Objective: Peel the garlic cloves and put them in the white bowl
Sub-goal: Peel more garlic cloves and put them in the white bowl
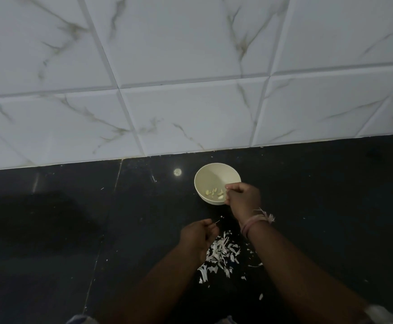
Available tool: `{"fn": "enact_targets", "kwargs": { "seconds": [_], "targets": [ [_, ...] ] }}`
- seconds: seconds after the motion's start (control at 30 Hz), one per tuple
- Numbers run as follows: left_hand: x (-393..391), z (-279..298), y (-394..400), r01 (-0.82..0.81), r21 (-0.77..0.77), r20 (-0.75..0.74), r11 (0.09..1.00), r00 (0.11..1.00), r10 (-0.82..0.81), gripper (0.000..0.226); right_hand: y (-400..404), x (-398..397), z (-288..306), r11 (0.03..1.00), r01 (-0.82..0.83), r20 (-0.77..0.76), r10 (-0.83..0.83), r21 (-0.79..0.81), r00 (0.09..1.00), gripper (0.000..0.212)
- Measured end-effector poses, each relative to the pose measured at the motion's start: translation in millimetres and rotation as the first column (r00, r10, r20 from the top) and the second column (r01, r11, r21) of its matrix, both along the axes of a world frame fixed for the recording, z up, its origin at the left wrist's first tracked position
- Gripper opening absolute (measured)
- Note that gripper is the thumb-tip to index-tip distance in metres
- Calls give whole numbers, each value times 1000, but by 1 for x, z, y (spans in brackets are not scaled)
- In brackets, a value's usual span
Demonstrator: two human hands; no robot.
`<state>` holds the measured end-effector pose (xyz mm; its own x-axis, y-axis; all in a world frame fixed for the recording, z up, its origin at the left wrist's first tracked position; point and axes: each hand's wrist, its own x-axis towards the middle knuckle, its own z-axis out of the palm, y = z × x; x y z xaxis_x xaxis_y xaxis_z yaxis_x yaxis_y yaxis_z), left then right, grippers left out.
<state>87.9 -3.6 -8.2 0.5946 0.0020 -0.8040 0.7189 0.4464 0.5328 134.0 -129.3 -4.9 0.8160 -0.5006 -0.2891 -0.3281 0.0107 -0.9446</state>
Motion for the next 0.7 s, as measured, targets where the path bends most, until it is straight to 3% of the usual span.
{"fn": "enact_targets", "kwargs": {
  "seconds": [0.17,0.27,0.33,0.4,0.47,0.57,0.7],
  "targets": [
    [-8,-1,-4,5,-52,-20,999,1000,-6,27,-4,-33,-1,996,89,-32,-88,19,996,15],
    [-17,2,-11,106,-92,-8,990,994,-107,23,7,-75,-22,966,-171,-38,166,-195,985,21],
    [-22,1,-18,172,-112,-29,979,984,-176,26,15,-102,-40,840,-389,-86,387,-379,918,23],
    [-27,-1,-23,187,-109,-71,976,978,-195,26,16,-118,-58,680,-485,-152,490,-550,858,26],
    [-31,-5,-23,154,-41,-67,987,985,-157,25,10,-125,-66,606,-484,-213,465,-631,859,20],
    [-31,-11,-19,25,8,19,1000,999,-26,24,-1,-132,-67,599,-393,-174,390,-698,904,17],
    [-37,-15,-26,120,77,67,990,990,-125,36,-17,-154,-73,600,-374,-195,342,-707,919,13]
  ]
}}
